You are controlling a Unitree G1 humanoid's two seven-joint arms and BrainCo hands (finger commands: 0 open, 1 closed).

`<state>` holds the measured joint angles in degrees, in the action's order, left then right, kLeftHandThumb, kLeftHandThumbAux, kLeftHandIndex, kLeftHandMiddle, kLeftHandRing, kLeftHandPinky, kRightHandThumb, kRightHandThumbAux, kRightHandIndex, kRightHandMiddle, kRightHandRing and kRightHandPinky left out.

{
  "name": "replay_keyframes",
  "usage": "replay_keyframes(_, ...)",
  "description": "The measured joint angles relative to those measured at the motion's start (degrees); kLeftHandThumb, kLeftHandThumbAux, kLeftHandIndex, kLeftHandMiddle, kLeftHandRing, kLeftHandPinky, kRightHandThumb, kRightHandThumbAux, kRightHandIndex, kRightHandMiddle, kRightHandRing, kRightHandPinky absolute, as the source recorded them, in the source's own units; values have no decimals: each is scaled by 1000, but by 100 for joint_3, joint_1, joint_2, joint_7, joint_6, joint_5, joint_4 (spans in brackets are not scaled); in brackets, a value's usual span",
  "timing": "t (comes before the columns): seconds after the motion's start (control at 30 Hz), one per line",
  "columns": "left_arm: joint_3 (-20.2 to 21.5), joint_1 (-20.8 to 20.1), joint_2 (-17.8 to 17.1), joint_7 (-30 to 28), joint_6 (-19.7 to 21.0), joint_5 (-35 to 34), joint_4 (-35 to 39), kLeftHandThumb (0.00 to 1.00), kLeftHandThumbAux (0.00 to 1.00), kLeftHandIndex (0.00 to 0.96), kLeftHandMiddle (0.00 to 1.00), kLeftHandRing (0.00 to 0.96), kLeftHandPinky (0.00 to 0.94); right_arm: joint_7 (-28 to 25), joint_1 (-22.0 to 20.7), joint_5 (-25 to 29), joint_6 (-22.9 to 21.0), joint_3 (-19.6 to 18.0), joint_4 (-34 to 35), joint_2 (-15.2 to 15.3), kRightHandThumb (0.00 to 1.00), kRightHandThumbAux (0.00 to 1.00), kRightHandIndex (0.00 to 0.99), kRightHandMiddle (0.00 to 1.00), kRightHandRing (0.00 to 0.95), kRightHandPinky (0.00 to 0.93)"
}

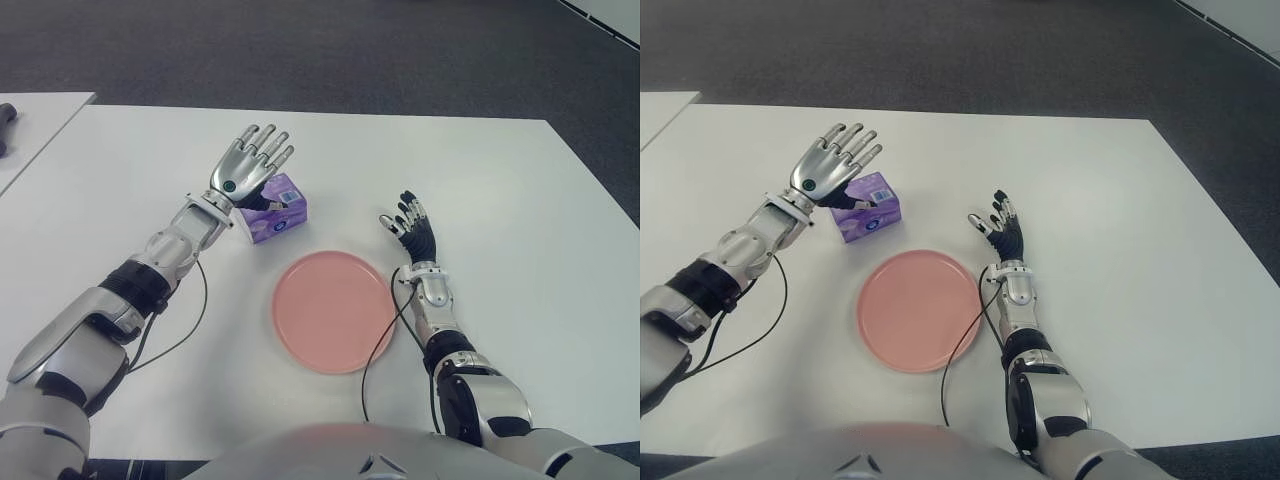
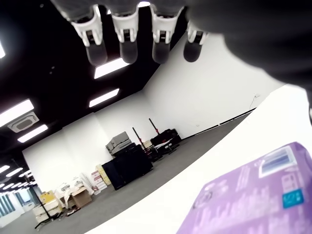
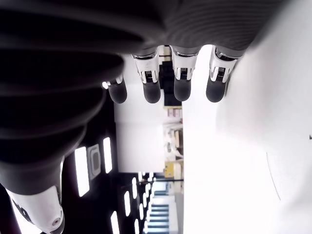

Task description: Put the tissue paper into the plate.

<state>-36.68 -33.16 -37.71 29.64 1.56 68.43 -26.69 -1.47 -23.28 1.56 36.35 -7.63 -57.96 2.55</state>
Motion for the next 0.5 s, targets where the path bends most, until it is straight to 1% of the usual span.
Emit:
replay_keyframes(0.27, 112, 277, 22, -1, -93, -103, 0, 117, 262, 0, 0, 0, 0, 21, 37, -11, 7, 20, 58, 0, 31, 666, 0, 0, 0, 0)
replay_keyframes(0.5, 173, 368, 258, -101, -183, -320, -299, 119, 236, 0, 0, 0, 0, 26, 60, -12, 9, 31, 82, 6, 17, 675, 0, 0, 0, 0)
